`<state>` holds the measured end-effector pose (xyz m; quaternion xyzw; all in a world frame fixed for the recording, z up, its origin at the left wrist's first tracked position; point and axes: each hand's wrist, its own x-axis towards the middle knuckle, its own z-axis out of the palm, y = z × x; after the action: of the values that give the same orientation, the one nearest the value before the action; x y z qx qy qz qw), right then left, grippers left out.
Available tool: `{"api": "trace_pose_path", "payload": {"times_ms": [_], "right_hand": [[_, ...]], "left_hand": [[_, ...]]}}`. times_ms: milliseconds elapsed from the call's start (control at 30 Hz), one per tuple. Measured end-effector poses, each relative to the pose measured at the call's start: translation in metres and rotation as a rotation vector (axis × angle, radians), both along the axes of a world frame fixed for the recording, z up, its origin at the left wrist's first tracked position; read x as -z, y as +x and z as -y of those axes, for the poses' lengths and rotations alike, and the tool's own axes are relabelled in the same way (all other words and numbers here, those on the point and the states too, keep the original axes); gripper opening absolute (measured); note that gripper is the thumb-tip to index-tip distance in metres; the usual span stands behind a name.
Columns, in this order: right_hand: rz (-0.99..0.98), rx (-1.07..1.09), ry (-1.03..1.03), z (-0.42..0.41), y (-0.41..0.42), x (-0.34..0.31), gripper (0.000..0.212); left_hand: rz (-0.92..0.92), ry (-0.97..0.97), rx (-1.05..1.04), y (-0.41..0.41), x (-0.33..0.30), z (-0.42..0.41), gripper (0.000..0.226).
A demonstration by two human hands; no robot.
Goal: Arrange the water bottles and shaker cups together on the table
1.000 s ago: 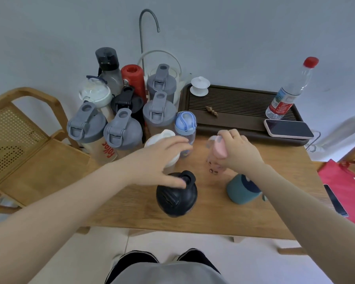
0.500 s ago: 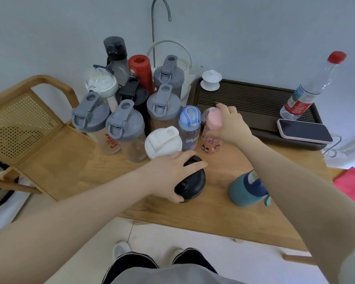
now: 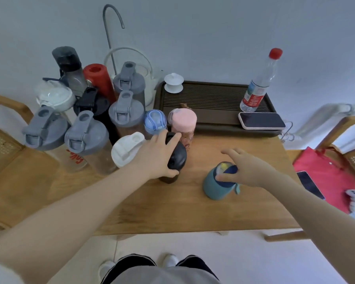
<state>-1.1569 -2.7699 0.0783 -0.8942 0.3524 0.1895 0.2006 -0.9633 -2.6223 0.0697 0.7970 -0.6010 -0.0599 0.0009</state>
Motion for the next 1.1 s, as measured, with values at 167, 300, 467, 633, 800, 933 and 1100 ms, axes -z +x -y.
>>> {"api": "trace_pose_path", "payload": {"times_ms": [167,300,467,633,800,933,1100], "right_hand": [[-0.008,-0.088,-0.081,-0.011,0.000,0.009,0.083],[0.088,-0.019,-0.170,-0.023,0.016,0.018,0.052],[0.227,0.068,-0.201,-0.031,0.049,0.027,0.047],[0.307,0.118,-0.171,-0.038,0.081,0.030,0.054],[0.287,0.075,-0.090,-0.033,0.079,0.033,0.083],[0.298,0.015,-0.131,-0.032,0.070,0.038,0.083],[0.374,0.155,-0.128,-0.033,0.080,0.036,0.076]], "left_hand": [[0.043,-0.011,-0.005,0.002,0.001,0.003,0.101],[0.035,-0.029,-0.007,0.006,0.004,-0.013,0.113],[0.219,-0.067,-0.051,0.024,0.004,-0.050,0.115],[0.255,-0.095,-0.118,0.044,0.020,-0.069,0.119],[0.163,-0.126,-0.173,0.046,0.025,-0.065,0.102],[0.127,-0.140,-0.196,0.048,0.027,-0.063,0.090],[0.128,-0.115,-0.190,0.051,0.026,-0.063,0.086]]}}
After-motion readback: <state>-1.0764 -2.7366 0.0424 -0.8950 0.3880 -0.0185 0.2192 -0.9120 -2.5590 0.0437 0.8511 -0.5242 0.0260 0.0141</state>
